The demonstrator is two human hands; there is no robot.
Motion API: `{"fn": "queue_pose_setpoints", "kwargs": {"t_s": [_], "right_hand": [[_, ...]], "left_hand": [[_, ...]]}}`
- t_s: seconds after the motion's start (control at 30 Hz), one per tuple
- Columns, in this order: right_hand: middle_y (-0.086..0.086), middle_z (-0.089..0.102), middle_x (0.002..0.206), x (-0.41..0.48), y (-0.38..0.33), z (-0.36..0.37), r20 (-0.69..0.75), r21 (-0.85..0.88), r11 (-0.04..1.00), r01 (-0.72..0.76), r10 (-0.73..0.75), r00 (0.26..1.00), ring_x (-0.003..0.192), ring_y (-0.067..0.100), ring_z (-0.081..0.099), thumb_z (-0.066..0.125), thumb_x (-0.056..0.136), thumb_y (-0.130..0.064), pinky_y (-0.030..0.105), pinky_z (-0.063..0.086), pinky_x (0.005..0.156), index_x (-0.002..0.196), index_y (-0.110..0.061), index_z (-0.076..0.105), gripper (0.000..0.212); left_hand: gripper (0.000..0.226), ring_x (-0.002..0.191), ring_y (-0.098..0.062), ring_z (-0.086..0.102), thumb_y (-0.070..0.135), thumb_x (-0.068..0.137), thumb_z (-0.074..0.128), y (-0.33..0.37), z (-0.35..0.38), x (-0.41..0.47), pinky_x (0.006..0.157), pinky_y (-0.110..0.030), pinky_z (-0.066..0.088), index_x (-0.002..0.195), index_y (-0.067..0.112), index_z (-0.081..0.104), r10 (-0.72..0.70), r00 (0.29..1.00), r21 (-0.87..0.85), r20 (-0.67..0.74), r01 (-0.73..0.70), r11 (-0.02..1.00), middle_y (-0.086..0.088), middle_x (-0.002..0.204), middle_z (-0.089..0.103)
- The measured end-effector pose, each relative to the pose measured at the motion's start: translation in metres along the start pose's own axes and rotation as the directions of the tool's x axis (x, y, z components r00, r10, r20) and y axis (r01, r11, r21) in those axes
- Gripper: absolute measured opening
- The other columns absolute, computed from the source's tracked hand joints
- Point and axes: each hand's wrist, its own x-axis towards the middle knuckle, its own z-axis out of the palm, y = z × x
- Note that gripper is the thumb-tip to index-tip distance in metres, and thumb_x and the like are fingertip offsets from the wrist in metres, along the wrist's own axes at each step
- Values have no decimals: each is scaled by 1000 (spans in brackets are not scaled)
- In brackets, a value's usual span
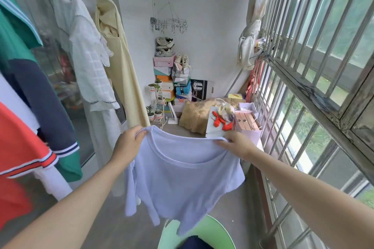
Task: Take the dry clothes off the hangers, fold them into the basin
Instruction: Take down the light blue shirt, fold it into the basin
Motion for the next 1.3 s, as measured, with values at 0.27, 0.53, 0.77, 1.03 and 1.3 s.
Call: {"fn": "queue_pose_setpoints", "kwargs": {"t_s": [0.27,0.53,0.77,1.03,1.3], "right_hand": [[-9,56,70,-17,-6,-5,329,361,932,13,-140,934,69,8,55,74,82,-27,17,43,63,66,-23,57,23],[15,63,117,-18,-7,-18,679,574,786,-228,-301,669,104,28,62,61,87,-2,36,51,89,123,-3,58,35],[2,52,79,-18,-5,-9,294,82,996,-23,-2,956,61,13,55,66,86,-13,18,50,48,73,-20,55,19],[6,49,74,-7,-6,6,108,-37,991,-132,135,985,56,27,52,35,90,-4,29,45,54,95,-14,45,16],[10,56,65,-10,-24,13,200,625,681,-381,332,922,67,22,65,36,98,-8,37,57,72,99,-8,54,19]], "left_hand": [[28,78,-29,52,19,98,46,-11,-1,-3,67,-39,39,76,6,57,-26,998,64,-64,30,997,-9,79,56],[30,66,-20,36,12,98,44,-19,-3,-4,58,-33,25,83,-12,52,-221,971,-156,-93,205,966,-13,68,41],[41,55,-23,33,21,97,48,-7,-3,-12,54,-35,24,60,16,32,-58,998,64,-34,60,996,-1,53,32],[34,66,-31,46,23,97,46,-15,-8,-10,57,-39,38,65,15,38,20,1000,422,-22,-8,906,-6,64,50],[22,58,-32,66,7,97,43,-17,8,-13,44,-35,56,90,-10,55,-303,952,-194,50,307,932,-25,78,58]]}}
